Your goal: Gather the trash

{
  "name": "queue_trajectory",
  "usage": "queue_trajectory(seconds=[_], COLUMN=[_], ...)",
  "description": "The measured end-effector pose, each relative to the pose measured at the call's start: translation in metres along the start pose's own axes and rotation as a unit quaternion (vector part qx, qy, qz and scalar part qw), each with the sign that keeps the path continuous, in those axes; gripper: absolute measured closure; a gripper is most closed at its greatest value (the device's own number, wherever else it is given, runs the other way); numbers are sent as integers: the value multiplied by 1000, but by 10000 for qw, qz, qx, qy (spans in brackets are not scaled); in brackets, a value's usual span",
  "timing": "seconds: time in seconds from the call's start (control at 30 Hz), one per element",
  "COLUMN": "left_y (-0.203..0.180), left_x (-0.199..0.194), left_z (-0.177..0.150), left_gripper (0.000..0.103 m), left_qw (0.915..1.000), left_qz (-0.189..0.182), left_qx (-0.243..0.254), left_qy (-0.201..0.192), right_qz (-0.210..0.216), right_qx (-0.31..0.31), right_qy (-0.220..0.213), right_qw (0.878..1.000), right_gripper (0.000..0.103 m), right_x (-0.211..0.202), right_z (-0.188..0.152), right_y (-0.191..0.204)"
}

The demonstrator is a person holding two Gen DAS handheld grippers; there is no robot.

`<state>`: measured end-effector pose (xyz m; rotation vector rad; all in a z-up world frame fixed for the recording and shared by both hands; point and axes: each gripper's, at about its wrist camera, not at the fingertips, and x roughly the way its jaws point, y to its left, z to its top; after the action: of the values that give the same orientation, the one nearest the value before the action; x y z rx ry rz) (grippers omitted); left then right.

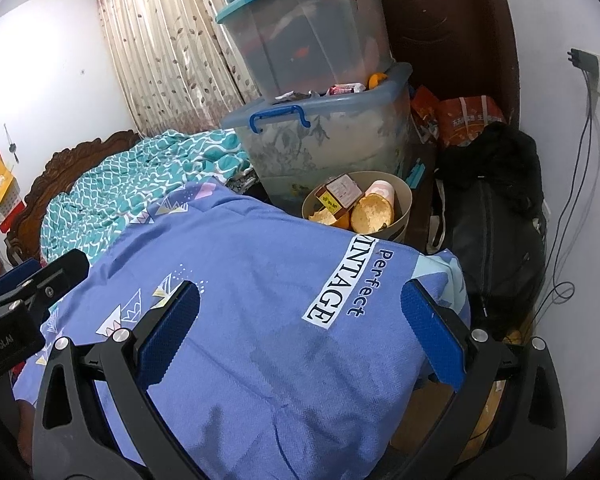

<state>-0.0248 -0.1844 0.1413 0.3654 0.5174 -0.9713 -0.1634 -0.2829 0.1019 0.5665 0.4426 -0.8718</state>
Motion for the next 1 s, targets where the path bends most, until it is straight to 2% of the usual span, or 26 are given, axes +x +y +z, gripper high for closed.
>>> queue_trajectory(seconds=[1.0], left_y=[5], left_x=[11], left_z=[-3], left_gripper=[9], left_qw=[9996], left_qz=[-155], left_qx=[-63], left_qy=[211], right_qz=[37], right_qx=[74], right_qy=[200], right_qw=[9998], right_gripper=[3], right_x=[11], right_z=[-3], right_y=[-8])
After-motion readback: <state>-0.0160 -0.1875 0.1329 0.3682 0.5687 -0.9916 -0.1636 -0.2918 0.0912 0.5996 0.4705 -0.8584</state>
